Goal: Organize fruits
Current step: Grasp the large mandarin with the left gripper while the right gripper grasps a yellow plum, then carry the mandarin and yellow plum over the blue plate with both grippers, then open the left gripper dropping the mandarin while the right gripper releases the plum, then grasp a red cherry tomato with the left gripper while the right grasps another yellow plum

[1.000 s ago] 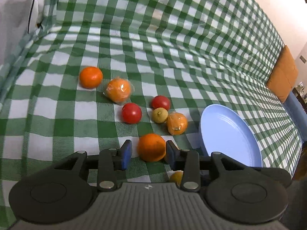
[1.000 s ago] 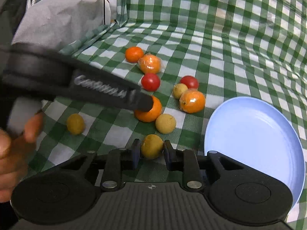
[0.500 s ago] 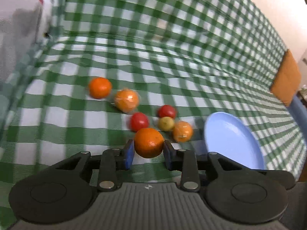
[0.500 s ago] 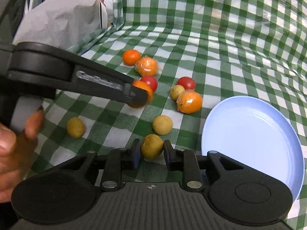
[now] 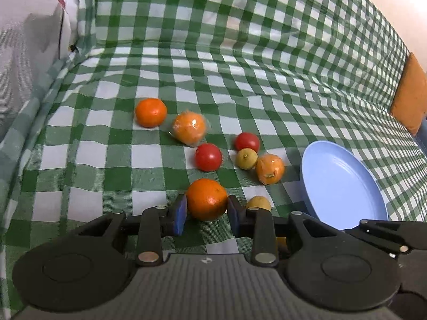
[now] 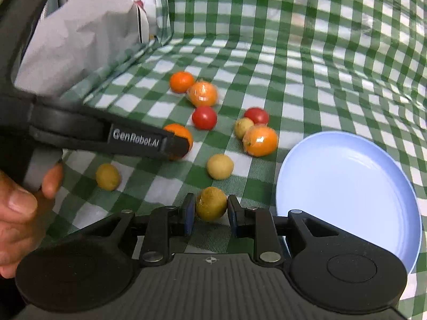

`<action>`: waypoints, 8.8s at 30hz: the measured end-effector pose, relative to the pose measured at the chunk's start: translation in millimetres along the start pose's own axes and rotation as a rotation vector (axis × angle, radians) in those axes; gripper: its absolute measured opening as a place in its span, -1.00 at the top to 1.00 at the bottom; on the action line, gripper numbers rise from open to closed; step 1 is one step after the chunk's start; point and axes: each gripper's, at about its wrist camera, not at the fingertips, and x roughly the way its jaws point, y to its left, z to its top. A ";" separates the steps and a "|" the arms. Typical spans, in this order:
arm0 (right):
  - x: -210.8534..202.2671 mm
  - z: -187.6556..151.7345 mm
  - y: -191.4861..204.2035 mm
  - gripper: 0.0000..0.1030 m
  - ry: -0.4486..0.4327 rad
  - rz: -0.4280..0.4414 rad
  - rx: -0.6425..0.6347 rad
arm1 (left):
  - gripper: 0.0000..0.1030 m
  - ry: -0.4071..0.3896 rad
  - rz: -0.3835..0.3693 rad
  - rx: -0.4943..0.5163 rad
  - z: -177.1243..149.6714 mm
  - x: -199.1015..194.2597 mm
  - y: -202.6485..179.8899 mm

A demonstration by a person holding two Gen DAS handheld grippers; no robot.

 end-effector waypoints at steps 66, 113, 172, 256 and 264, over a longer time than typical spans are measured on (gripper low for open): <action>-77.4 -16.1 -171.4 0.48 -0.160 -0.297 0.234 | 0.03 0.320 -0.121 0.000 19.8 14.0 -72.2; -53.7 -10.1 -154.0 0.48 -0.049 -0.282 0.160 | 0.26 0.069 -0.148 0.334 4.6 11.3 -162.9; -54.6 -7.7 -153.3 -0.15 -0.074 -0.320 0.160 | 0.07 0.009 -0.167 0.298 8.6 0.9 -163.8; 28.8 28.7 -16.0 0.47 -0.032 0.029 -0.088 | 0.38 0.224 0.126 -0.014 81.6 59.3 -19.1; 0.9 39.0 -21.2 0.47 -0.074 0.003 -0.093 | 0.38 0.211 0.151 0.034 81.9 46.2 -27.9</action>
